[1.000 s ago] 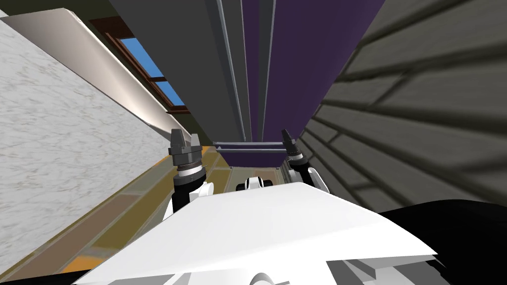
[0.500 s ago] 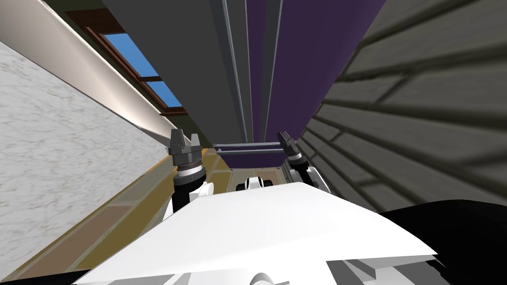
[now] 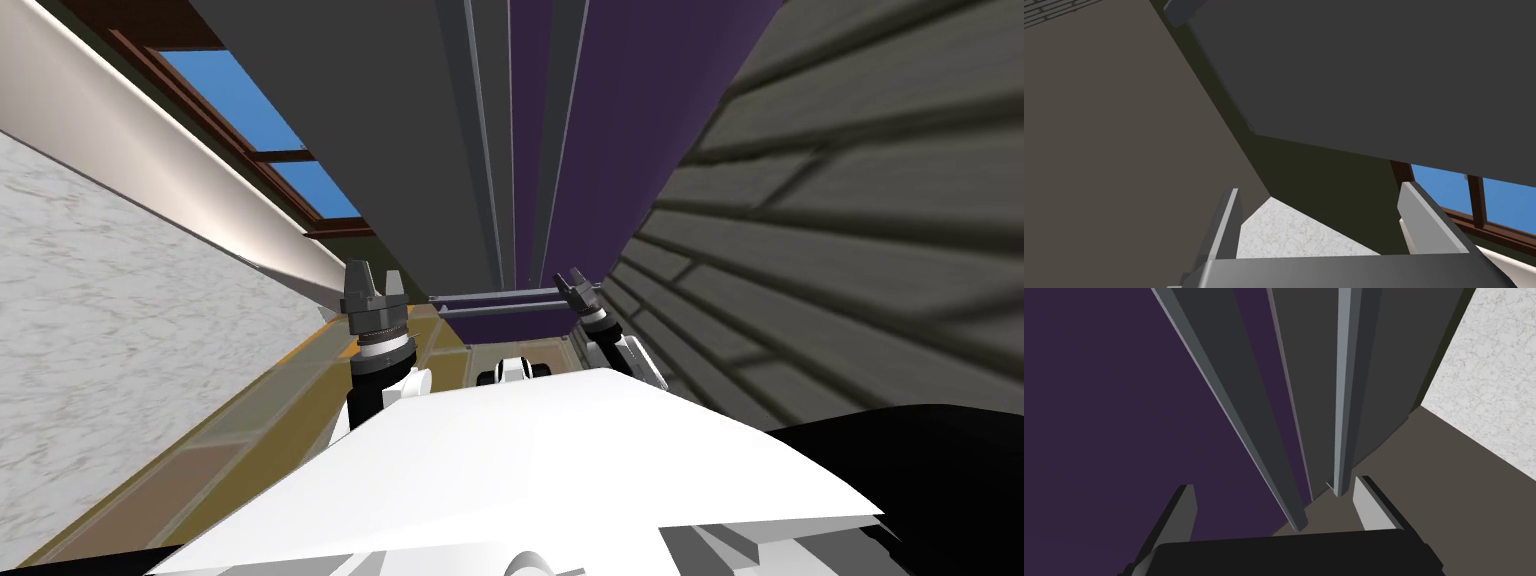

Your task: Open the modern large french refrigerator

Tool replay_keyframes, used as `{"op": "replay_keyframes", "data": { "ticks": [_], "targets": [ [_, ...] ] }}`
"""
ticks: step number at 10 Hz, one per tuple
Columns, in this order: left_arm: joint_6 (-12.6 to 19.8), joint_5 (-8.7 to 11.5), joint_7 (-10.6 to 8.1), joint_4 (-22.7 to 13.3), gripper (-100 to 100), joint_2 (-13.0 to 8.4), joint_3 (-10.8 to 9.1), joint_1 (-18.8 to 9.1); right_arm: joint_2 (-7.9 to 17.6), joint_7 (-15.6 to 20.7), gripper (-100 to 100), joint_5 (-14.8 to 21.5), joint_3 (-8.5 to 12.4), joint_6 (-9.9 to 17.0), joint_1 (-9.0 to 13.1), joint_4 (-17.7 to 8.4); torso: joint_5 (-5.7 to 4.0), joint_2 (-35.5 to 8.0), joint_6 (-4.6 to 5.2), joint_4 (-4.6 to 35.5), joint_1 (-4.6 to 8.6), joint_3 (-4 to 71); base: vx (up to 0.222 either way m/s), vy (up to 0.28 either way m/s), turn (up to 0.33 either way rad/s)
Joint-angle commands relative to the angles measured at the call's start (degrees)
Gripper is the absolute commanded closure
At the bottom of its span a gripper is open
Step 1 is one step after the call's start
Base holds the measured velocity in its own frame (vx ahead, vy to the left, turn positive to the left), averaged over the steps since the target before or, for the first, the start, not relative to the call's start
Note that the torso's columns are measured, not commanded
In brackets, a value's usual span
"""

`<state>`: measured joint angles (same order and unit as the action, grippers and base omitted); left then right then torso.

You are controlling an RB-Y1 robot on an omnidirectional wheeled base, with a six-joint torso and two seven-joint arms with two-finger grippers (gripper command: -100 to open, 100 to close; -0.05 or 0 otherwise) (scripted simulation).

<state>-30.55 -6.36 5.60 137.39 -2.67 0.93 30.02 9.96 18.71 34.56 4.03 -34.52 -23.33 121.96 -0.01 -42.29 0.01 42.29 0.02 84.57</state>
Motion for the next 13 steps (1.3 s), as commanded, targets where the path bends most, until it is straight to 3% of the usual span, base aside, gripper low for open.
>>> {"op": "replay_keyframes", "data": {
  "ticks": [1, 4, 13],
  "targets": [
    [0.0, 0.0, 0.0, 0.0, 0, 0.0, 0.0, -0.01, -0.22, 2.01, -100, 4.19, 0.79, 0.32, 0.68, -1.17, -0.01, -0.04, -0.02, 0.01, 0.06, -0.02, 0.032, 0.1, -0.14],
    [0.0, 0.0, 0.0, 0.0, 0, 0.0, 0.0, 0.0, -0.42, 3.28, -100, 7.5, 1.35, 0.41, 1.12, -2.03, 0.0, 0.03, 0.01, -0.01, 0.01, 0.02, 0.031, 0.085, -0.082],
    [0.0, 0.0, 0.0, 0.0, 0, 0.0, 0.0, -0.01, -1.38, 10.54, -100, 22.21, 4.04, 0.8, 4.32, -7.83, 0.02, 0.01, -0.02, 0.0, -0.01, 0.01, 0.031, 0.126, -0.108]
  ]
}}
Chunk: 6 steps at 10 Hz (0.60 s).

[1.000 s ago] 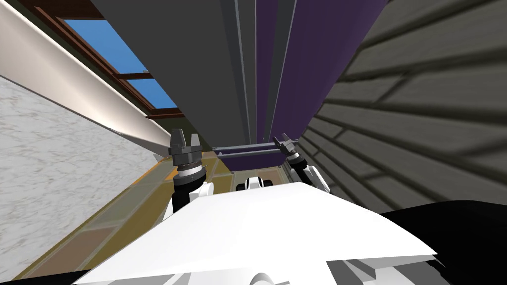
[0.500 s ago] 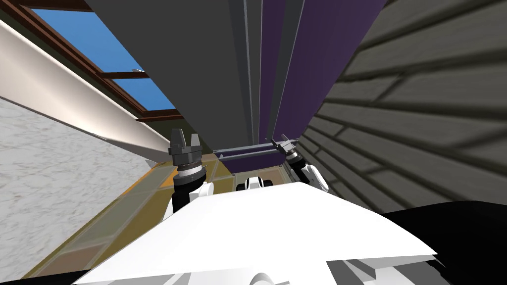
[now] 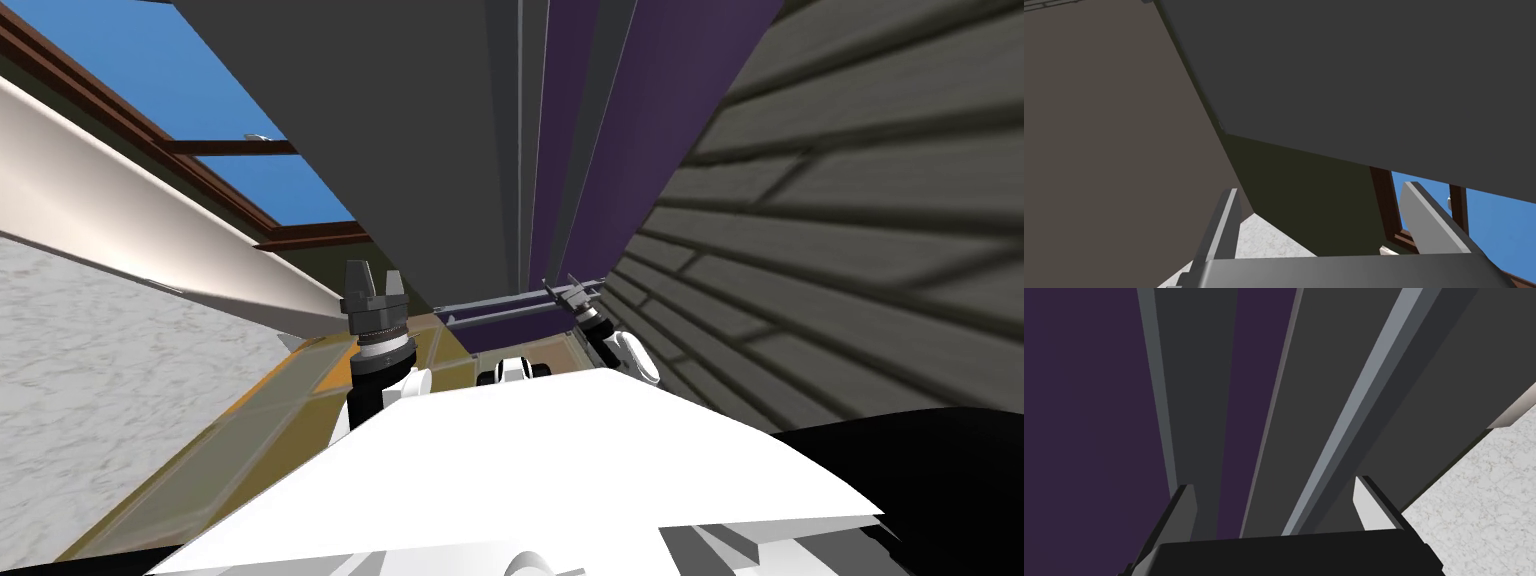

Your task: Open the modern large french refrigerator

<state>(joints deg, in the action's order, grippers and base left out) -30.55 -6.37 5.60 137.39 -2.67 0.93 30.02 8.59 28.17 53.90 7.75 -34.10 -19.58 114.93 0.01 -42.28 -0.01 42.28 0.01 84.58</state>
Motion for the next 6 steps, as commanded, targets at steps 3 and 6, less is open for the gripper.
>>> {"op": "replay_keyframes", "data": {
  "ticks": [3, 6],
  "targets": [
    [0.0, 0.0, 0.0, 0.0, 0, 0.0, 0.0, 0.0, -0.2, 3.28, -100, 7.34, 0.93, 0.44, 1.84, -2.97, -0.01, 0.0, 0.02, 0.0, -0.05, -0.01, 0.026, 0.112, -0.112],
    [0.0, 0.0, 0.0, 0.0, 0, 0.0, 0.0, 0.0, -0.36, 5.35, -100, 11.95, 1.39, 0.48, 3.16, -5.19, -0.01, -0.02, -0.01, 0.0, 0.03, -0.01, 0.027, 0.143, -0.089]
  ]
}}
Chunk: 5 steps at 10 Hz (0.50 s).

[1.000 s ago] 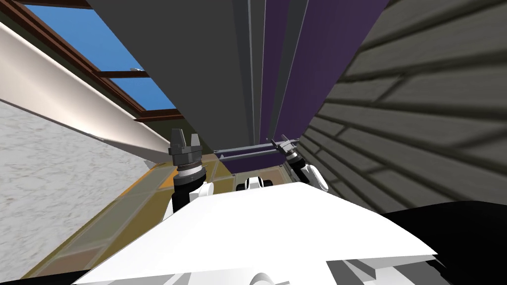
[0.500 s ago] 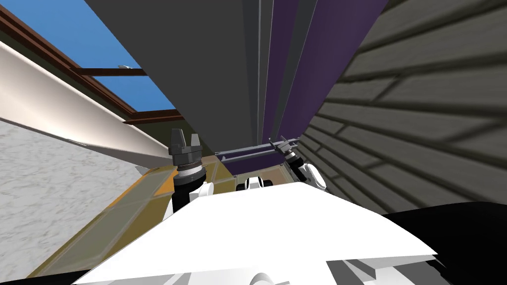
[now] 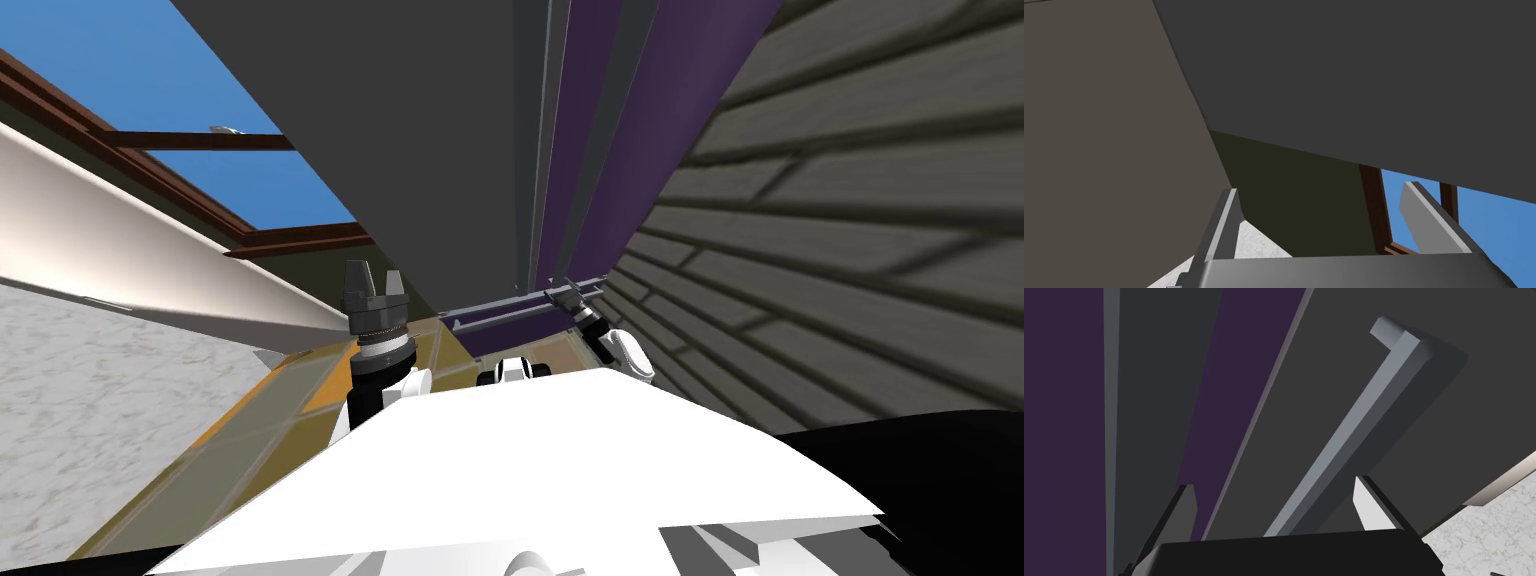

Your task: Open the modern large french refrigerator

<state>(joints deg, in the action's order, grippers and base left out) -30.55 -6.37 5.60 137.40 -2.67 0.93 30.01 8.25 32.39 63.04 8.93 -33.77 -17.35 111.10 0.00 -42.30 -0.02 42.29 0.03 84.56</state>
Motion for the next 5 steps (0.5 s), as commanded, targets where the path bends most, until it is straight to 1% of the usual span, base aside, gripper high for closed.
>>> {"op": "replay_keyframes", "data": {
  "ticks": [1, 2, 5],
  "targets": [
    [0.0, 0.0, 0.0, 0.0, 0, 0.0, 0.0, 0.0, -0.1, 2.1, -100, 4.4, 0.4, 0.16, 1.61, -2.47, -0.04, -0.01, 0.03, 0.01, 0.09, -0.02, 0.029, 0.137, -0.131],
    [0.0, 0.0, 0.0, 0.0, 0, 0.0, 0.0, 0.0, -0.17, 3.04, -100, 6.26, 0.56, 0.16, 2.28, -3.59, -0.02, 0.03, 0.02, 0.0, 0.01, 0.01, 0.032, 0.147, -0.156],
    [0.0, 0.0, 0.0, 0.0, 0, 0.0, 0.0, 0.0, -0.34, 5.66, -100, 11.68, 0.93, 0.14, 4.26, -6.82, 0.02, 0.05, 0.01, -0.02, -0.08, 0.03, 0.038, 0.159, -0.106]
  ]
}}
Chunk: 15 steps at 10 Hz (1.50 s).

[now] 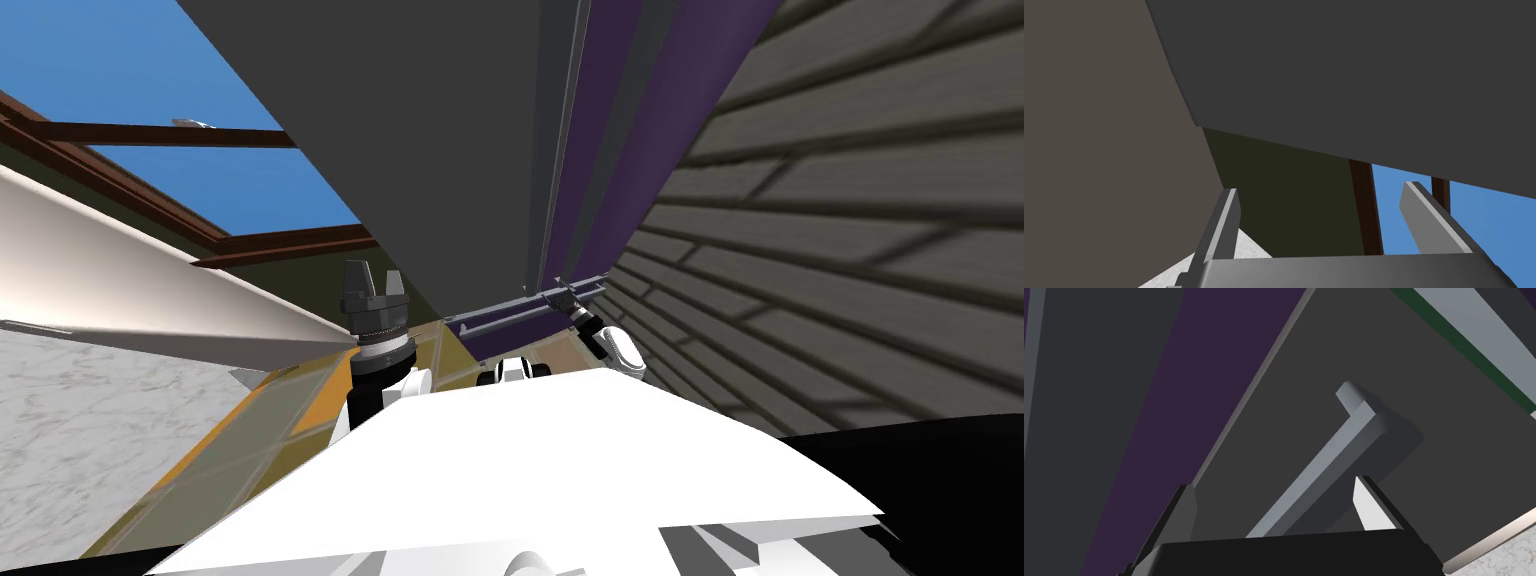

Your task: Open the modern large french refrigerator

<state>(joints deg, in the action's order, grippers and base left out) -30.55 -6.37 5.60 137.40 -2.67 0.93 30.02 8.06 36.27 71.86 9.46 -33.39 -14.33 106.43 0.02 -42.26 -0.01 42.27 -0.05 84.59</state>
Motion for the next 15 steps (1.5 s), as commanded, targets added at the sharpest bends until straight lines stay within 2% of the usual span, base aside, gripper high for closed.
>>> {"op": "replay_keyframes", "data": {
  "ticks": [1, 8, 10, 11, 12, 13, 14, 15],
  "targets": [
    [0.0, 0.0, 0.0, 0.0, 0, 0.0, 0.0, 0.0, -0.15, 2.57, -100, 4.38, 0.49, -0.25, 1.86, -3.17, -0.02, -0.07, 0.01, 0.02, 0.06, -0.05, 0.025, 0.15, -0.101],
    [0.0, 0.0, 0.0, 0.0, 0, -0.01, -0.01, 0.0, 1.34, 6.93, -100, 12.85, 1.06, -0.28, 5.28, -8.7, -0.04, -0.06, 0.01, 0.02, 0.11, -0.05, 0.01, 0.113, -0.084],
    [0.0, 0.0, 0.0, 0.0, 0, -0.01, 0.0, -0.01, 1.44, 7.04, -100, 12.88, 1.11, -0.36, 5.28, -8.76, 0.0, -0.02, 0.0, 0.01, 0.02, -0.02, 0.009, 0.067, -0.033],
    [0.0, 0.0, 0.0, 0.0, 0, -0.01, -0.01, -0.01, 2.46, 5.55, -100, 13.48, 1.42, -0.18, 5.61, -8.43, -0.06, -0.03, 0.0, 0.01, 0.21, -0.02, 0.084, 0.063, 0.027],
    [0.0, 0.0, 0.0, 0.0, 0, -0.01, -0.01, 0.0, 2.06, 6.4, -100, 13.22, 1.31, -0.27, 5.6, -8.75, -0.04, 0.2, 0.0, -0.04, 0.09, 0.1, 0.055, 0.038, 0.004],
    [0.0, 0.0, 0.0, 0.0, 0, -0.01, -0.01, 0.0, 2.13, 6.19, 100, 13.25, 1.34, -0.25, 5.66, -8.75, -0.04, 0.05, 0.01, -0.03, 0.13, 0.04, 0.013, 0.0, -0.022],
    [0.0, 0.0, 0.0, 0.0, 0, -0.02, -0.01, 0.0, 1.89, 5.46, 100, 13.77, 2.83, 1.14, 4.99, -7.86, -0.13, -0.06, -0.1, -0.13, 0.14, -0.07, -0.083, 0.129, -0.189],
    [0.0, 0.0, 0.0, 0.0, 0, 0.0, 0.0, -0.01, 1.89, 5.46, 100, 13.77, 2.83, 1.14, 4.99, -7.86, 0.03, -0.41, 0.1, 0.04, -0.26, -0.23, -0.119, 0.166, -0.135]
  ]
}}
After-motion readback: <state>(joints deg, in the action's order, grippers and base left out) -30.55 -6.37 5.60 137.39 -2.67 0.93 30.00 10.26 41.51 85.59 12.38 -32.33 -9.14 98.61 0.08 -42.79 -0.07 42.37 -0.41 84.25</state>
